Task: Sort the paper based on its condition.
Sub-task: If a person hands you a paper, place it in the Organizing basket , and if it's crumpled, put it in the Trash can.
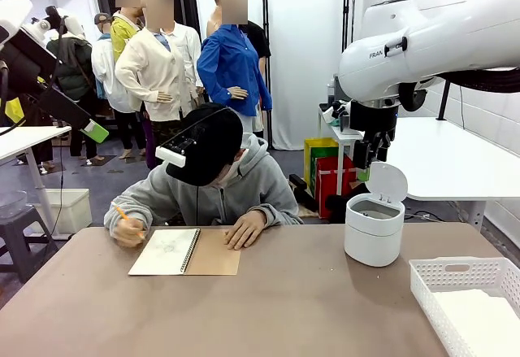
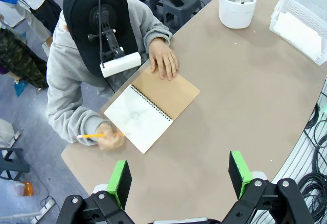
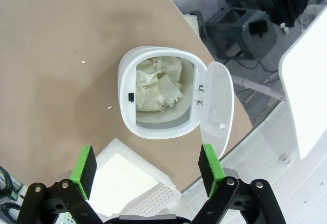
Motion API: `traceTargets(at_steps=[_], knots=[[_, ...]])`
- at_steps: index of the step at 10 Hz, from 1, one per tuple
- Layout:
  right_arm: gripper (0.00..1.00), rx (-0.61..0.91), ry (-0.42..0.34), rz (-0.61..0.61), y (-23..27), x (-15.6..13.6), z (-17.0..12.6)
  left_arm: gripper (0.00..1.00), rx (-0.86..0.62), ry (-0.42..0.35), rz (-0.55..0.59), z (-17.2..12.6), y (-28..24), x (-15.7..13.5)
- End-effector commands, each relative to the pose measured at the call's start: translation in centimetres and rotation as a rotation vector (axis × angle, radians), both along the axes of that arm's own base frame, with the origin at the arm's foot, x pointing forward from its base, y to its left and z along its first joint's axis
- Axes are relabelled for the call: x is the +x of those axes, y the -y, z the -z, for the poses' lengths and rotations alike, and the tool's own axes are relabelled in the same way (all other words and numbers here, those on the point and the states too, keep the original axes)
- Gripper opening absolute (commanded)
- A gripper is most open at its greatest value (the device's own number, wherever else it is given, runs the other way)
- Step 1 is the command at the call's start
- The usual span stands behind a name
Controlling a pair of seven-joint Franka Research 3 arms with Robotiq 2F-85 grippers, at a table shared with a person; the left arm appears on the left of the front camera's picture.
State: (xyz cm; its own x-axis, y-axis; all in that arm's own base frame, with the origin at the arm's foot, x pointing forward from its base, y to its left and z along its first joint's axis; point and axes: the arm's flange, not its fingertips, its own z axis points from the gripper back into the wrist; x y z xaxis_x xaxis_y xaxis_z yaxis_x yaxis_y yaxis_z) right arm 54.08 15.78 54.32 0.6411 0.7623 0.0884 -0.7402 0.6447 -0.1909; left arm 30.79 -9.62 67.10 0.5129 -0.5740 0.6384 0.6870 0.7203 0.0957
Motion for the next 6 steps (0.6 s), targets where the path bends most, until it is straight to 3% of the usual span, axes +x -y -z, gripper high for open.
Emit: traceTargets(at_steps=[1, 6], knots=[[1.00, -0.011, -0.003, 0.002, 0.17, 0.18, 0.05, 1.00, -0.007, -0.002, 0.004, -0.02, -0.13, 0.02], [1.00, -0.011, -0.003, 0.002, 0.17, 0.18, 0.05, 1.00, -0.007, -0.002, 0.004, -0.02, -0.13, 0.02]])
